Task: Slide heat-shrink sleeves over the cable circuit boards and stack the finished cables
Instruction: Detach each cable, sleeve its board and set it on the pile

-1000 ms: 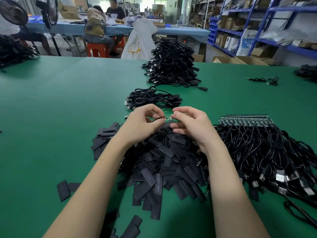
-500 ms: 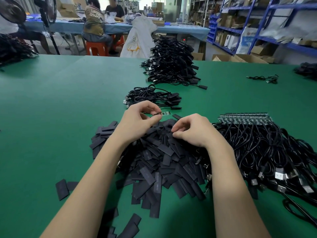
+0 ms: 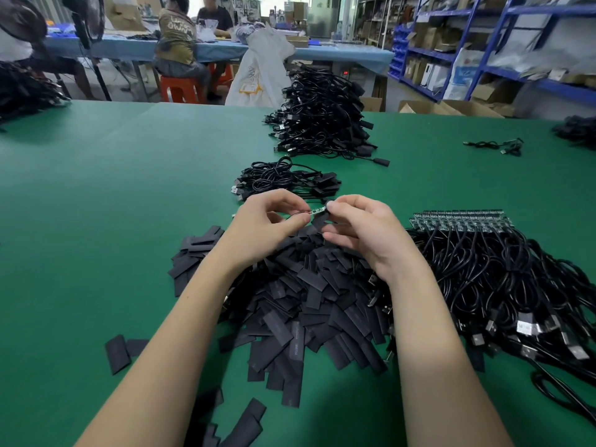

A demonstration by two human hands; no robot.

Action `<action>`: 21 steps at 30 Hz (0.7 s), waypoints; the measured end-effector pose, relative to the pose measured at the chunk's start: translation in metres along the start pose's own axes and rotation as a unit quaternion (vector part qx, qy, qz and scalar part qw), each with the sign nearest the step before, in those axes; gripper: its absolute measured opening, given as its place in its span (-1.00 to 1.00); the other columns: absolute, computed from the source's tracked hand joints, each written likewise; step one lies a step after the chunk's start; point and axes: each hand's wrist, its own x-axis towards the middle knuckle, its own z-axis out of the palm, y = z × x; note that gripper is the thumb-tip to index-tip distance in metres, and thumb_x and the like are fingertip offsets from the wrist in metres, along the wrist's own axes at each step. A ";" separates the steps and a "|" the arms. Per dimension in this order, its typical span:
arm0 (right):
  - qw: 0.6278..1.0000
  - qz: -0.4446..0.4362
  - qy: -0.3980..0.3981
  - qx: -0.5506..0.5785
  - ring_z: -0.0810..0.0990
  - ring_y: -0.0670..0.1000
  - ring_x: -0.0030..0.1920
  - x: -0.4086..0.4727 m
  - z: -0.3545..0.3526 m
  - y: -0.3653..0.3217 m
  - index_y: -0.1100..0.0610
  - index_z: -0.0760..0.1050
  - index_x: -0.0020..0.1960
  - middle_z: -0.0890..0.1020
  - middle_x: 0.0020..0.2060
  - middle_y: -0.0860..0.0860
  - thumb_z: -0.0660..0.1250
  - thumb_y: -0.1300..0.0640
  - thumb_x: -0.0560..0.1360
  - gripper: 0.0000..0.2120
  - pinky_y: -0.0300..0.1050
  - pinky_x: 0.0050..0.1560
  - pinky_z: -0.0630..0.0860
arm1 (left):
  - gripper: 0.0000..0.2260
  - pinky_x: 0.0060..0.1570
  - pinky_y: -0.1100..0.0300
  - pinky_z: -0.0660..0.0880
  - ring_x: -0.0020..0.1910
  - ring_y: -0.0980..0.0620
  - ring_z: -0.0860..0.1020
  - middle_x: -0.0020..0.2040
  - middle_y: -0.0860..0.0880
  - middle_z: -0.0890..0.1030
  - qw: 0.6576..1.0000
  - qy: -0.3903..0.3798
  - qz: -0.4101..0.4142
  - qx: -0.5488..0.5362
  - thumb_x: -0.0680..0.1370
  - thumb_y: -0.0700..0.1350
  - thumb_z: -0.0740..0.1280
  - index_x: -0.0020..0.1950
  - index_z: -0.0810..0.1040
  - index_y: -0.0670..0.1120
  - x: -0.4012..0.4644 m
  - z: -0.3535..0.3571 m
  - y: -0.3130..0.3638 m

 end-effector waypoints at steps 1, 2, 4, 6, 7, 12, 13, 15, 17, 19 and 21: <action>1.000 -0.004 -0.006 0.001 0.74 0.01 -0.21 0.000 -0.001 0.000 0.14 0.57 -0.03 0.73 -0.16 0.06 0.45 0.20 0.55 -0.94 -0.23 -0.23 0.63 | -0.96 -0.16 0.22 0.48 -0.28 0.07 0.56 -0.11 0.07 0.67 1.000 0.003 -0.002 0.002 0.54 -0.07 0.49 -0.07 0.67 0.08 0.000 0.000 0.000; 1.000 -0.008 -0.004 -0.011 0.72 -0.02 -0.24 0.000 -0.001 0.000 0.12 0.57 -0.05 0.73 -0.17 0.04 0.46 0.19 0.54 -0.93 -0.23 -0.25 0.63 | -0.96 -0.16 0.18 0.51 -0.29 0.04 0.57 -0.11 0.06 0.67 1.000 0.008 -0.004 0.006 0.54 -0.06 0.48 -0.07 0.67 0.09 0.000 -0.001 -0.001; 0.991 -0.027 0.028 -0.125 0.68 -0.09 -0.33 0.001 -0.002 0.003 0.09 0.59 -0.06 0.71 -0.27 -0.05 0.48 0.14 0.52 -0.93 -0.16 -0.25 0.65 | -0.97 -0.11 0.06 0.56 -0.26 -0.07 0.61 -0.12 0.08 0.67 0.999 0.028 -0.010 0.020 0.53 -0.04 0.48 -0.07 0.67 0.10 0.001 -0.002 -0.002; 0.951 -0.053 0.058 -0.300 0.64 -0.14 -0.35 0.004 -0.003 0.008 0.01 0.61 -0.08 0.70 -0.32 -0.13 0.50 0.06 0.47 -0.91 -0.19 -0.19 0.63 | -0.96 -0.04 0.00 0.58 -0.17 -0.19 0.63 -0.14 0.10 0.65 0.998 0.050 -0.019 0.033 0.53 -0.03 0.49 -0.06 0.67 0.10 0.001 -0.003 -0.003; 0.927 -0.066 0.062 -0.364 0.63 -0.17 -0.31 0.005 -0.003 0.011 -0.03 0.61 -0.08 0.70 -0.29 -0.15 0.52 0.01 0.44 -0.88 -0.30 -0.20 0.56 | -0.95 -0.04 0.01 0.58 -0.14 -0.21 0.63 -0.15 0.11 0.65 0.997 0.058 -0.024 0.035 0.52 -0.03 0.49 -0.06 0.66 0.11 0.002 -0.003 -0.003; 0.877 -0.073 -0.063 -0.472 0.60 -0.23 -0.23 0.002 0.012 0.012 -0.13 0.67 -0.10 0.66 -0.25 -0.18 0.59 -0.17 0.32 -0.78 -0.24 -0.18 0.47 | -0.93 -0.09 0.15 0.52 -0.24 -0.02 0.56 -0.17 0.13 0.63 0.996 0.073 -0.030 0.046 0.51 -0.03 0.49 -0.04 0.65 0.11 0.003 -0.002 -0.004; 0.865 -0.063 -0.095 -0.489 0.60 -0.22 -0.22 0.001 0.016 0.013 -0.14 0.69 -0.11 0.67 -0.25 -0.19 0.59 -0.19 0.30 -0.77 -0.22 -0.15 0.50 | -0.93 -0.08 0.15 0.52 -0.24 -0.01 0.56 -0.17 0.13 0.62 0.996 0.074 -0.030 0.049 0.52 -0.04 0.49 -0.04 0.65 0.11 0.003 -0.002 -0.004; 0.842 -0.066 -0.123 -0.521 0.61 -0.18 -0.19 0.000 0.023 0.015 -0.15 0.68 -0.15 0.67 -0.26 -0.17 0.59 -0.17 0.31 -0.81 -0.17 -0.06 0.56 | -0.94 -0.08 0.14 0.54 -0.23 -0.04 0.58 -0.17 0.14 0.63 0.995 0.074 -0.029 0.054 0.52 -0.04 0.49 -0.04 0.66 0.10 0.003 -0.003 -0.003; 0.843 -0.086 -0.121 -0.517 0.62 -0.18 -0.18 0.000 0.026 0.016 -0.12 0.68 -0.18 0.68 -0.27 -0.16 0.59 -0.08 0.35 -0.88 -0.21 -0.07 0.55 | -0.95 -0.11 0.17 0.53 -0.23 -0.05 0.58 -0.17 0.14 0.63 0.996 0.071 -0.027 0.056 0.52 -0.05 0.48 -0.05 0.67 0.10 0.003 -0.003 -0.002; 0.854 -0.099 -0.117 -0.497 0.63 -0.23 -0.21 0.001 0.022 0.014 -0.10 0.68 -0.20 0.70 -0.26 -0.16 0.57 -0.01 0.38 -0.92 -0.36 -0.16 0.46 | -0.95 -0.13 0.21 0.49 -0.26 0.04 0.55 -0.18 0.16 0.62 0.996 0.069 -0.025 0.052 0.52 -0.06 0.48 -0.06 0.67 0.10 0.002 -0.003 -0.002; 0.874 -0.093 -0.111 -0.465 0.61 -0.27 -0.26 0.002 0.014 0.011 -0.09 0.69 -0.20 0.71 -0.26 -0.16 0.56 0.03 0.40 -0.94 -0.40 -0.22 0.42 | -0.95 -0.13 0.23 0.47 -0.27 0.07 0.54 -0.19 0.16 0.62 0.996 0.068 -0.027 0.044 0.53 -0.06 0.48 -0.05 0.68 0.09 0.002 -0.004 -0.002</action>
